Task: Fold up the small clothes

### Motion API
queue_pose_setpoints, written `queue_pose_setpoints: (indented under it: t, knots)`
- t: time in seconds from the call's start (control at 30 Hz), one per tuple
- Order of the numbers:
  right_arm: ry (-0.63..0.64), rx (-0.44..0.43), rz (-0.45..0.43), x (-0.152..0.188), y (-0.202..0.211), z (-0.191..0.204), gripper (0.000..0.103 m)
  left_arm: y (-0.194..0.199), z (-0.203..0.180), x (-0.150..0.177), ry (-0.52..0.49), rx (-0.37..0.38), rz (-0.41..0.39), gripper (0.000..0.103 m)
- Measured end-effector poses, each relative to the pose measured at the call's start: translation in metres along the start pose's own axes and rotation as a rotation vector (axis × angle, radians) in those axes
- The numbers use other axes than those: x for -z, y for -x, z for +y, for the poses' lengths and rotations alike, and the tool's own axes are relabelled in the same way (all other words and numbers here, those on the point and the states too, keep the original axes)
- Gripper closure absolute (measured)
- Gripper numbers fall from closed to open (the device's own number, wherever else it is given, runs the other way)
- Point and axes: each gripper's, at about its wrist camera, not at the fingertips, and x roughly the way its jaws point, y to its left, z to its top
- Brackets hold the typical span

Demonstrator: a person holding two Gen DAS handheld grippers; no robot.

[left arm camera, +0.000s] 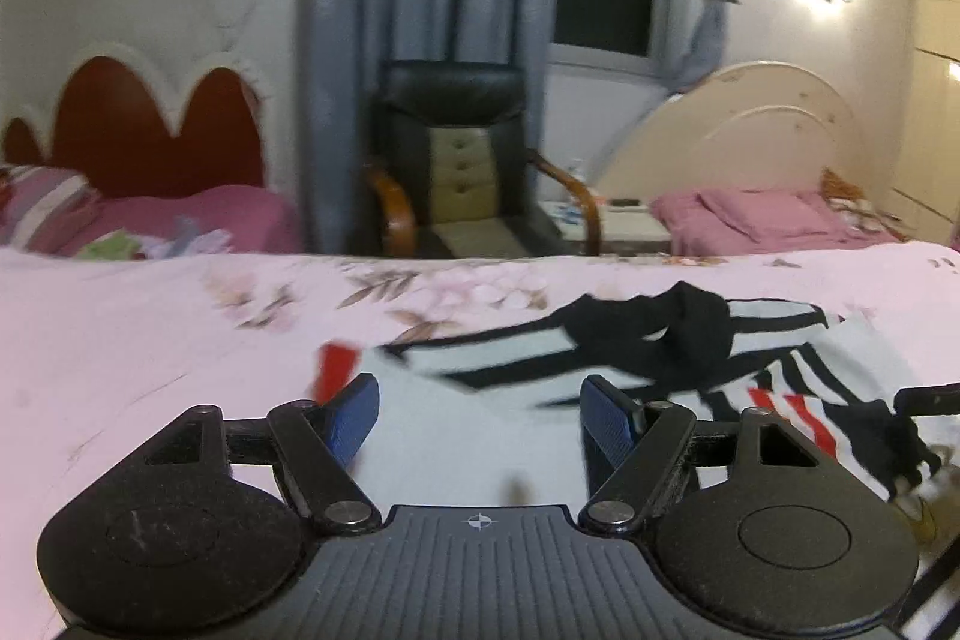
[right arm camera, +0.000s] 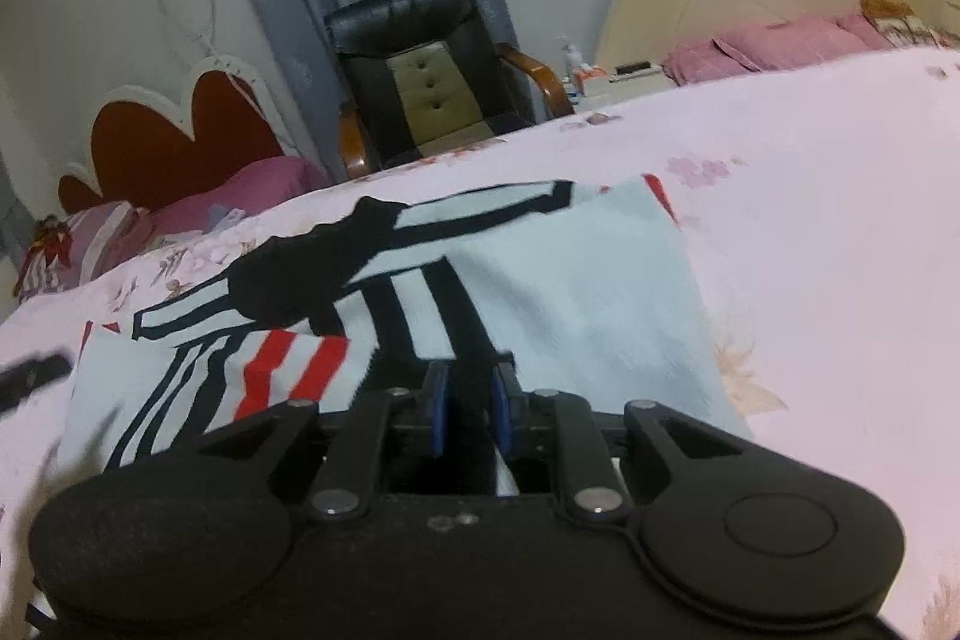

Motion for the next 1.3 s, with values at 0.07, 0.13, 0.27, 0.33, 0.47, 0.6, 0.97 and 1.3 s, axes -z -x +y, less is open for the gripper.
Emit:
queue_pose_setpoints:
  t: [0.07, 0.13, 0.27, 0.33, 0.47, 0.6, 0.97, 1.3]
  knots:
    - [0.049, -0.022, -0.004, -0.004, -0.006, 0.007, 0.086, -0.022, 0.006, -0.001, 0.024, 0.022, 0.055, 0.029]
    - [0.111, -0.027, 0.011, -0.005, -0.015, 0.014, 0.086, -0.046, 0.014, 0.007, 0.035, -0.02, 0.109, 0.028]
    - [0.145, 0.012, 0.056, -0.007, -0.043, 0.009, 0.09, -0.061, 0.024, 0.02, 0.027, -0.022, 0.15, 0.028]
    - [0.152, 0.013, 0.032, -0.014, -0.037, 0.012, 0.084, -0.051, 0.023, 0.014, 0.028, -0.028, 0.111, 0.028]
    - [0.185, -0.086, -0.006, -0.021, -0.034, 0.031, 0.084, -0.063, 0.037, 0.012, 0.101, -0.017, 0.138, 0.028]
    - [0.281, -0.165, 0.047, -0.011, -0.053, 0.061, 0.085, -0.075, 0.045, 0.012, 0.121, -0.01, 0.145, 0.028]
    - [0.264, -0.106, 0.02, -0.017, -0.054, 0.067, 0.082, -0.045, -0.006, 0.007, 0.12, 0.032, 0.09, 0.028]
    - [0.423, -0.006, 0.061, -0.007, -0.069, 0.075, 0.082, -0.058, -0.044, 0.023, -0.001, -0.006, 0.158, 0.028]
